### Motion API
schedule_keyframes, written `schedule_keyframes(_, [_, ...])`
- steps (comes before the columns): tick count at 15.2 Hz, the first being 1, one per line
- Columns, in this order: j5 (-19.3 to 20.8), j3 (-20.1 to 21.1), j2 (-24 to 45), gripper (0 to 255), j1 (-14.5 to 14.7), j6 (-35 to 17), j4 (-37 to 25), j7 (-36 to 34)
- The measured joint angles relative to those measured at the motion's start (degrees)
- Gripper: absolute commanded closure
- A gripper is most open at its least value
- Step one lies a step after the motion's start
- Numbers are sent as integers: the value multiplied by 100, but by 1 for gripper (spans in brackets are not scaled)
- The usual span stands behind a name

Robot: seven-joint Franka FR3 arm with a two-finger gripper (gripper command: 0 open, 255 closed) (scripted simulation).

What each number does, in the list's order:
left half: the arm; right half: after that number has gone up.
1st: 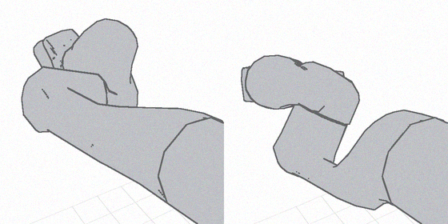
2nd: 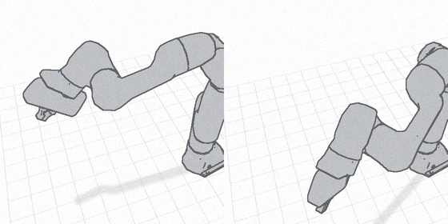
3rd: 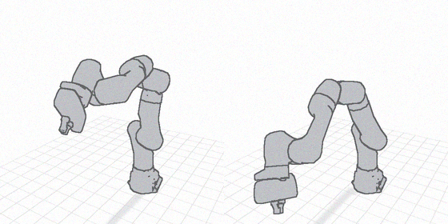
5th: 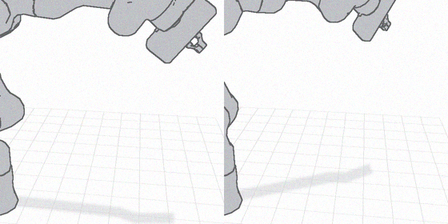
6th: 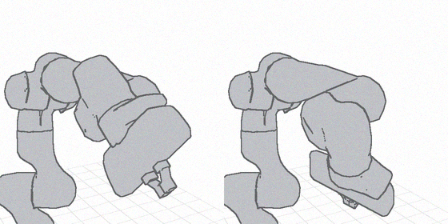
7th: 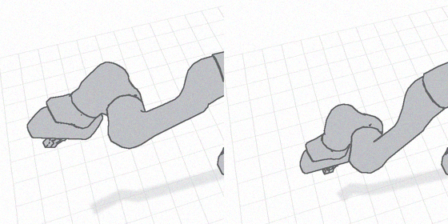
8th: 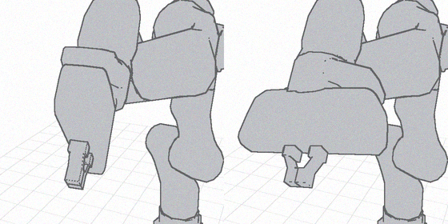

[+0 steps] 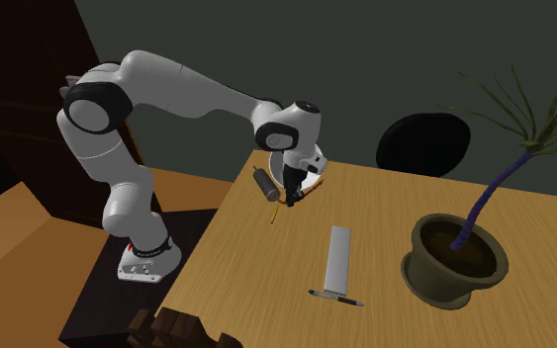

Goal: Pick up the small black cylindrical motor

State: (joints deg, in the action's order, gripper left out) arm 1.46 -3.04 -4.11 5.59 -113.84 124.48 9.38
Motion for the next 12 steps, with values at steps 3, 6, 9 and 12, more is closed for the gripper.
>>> schedule_keyframes(3, [-11, 15, -46, 255, 20, -26, 55, -25])
schedule_keyframes(6, [-77, 41, -72, 255, 52, 158, 8, -31])
schedule_keyframes(9, [-84, 43, -135, 255, 55, 384, -128, -25])
schedule_keyframes(12, [-86, 53, -229, 255, 63, 616, -264, -42])
